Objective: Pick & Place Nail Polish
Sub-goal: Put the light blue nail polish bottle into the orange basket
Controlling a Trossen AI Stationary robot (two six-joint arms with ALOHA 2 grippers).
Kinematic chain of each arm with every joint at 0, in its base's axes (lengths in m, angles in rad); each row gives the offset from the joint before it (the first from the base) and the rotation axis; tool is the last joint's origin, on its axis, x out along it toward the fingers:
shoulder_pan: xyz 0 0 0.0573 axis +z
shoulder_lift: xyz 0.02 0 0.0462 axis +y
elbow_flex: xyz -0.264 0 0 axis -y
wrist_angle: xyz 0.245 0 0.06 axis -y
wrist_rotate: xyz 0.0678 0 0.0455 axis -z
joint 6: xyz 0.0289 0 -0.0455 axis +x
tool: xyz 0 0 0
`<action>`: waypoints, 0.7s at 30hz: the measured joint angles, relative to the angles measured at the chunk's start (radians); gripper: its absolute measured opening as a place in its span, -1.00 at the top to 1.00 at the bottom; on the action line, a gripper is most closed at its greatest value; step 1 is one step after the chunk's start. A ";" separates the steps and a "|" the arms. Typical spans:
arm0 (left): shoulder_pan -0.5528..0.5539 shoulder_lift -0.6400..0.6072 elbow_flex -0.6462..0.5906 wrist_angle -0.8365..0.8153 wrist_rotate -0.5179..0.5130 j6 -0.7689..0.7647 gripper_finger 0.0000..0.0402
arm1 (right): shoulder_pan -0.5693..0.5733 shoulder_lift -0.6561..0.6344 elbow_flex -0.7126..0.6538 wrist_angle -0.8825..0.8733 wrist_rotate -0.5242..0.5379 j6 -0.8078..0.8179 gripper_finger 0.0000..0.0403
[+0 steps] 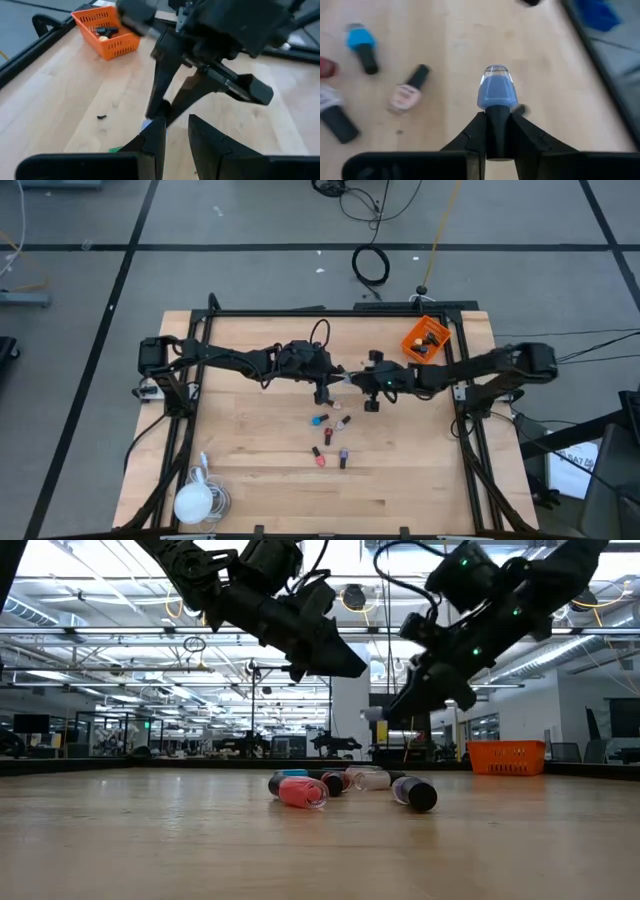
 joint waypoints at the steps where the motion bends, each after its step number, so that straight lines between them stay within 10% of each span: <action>1: 0.001 0.000 0.000 0.005 0.000 -0.027 0.60 | 0.013 -0.019 -0.002 -0.019 0.033 0.001 0.76; 11: 0.039 0.000 0.000 0.019 0.034 -0.365 0.15 | 0.105 -0.105 -0.039 -0.045 0.283 -0.010 0.76; 21: 0.034 0.000 0.000 0.043 0.023 -0.409 -0.49 | 0.150 -0.105 -0.046 0.107 0.312 -0.090 0.76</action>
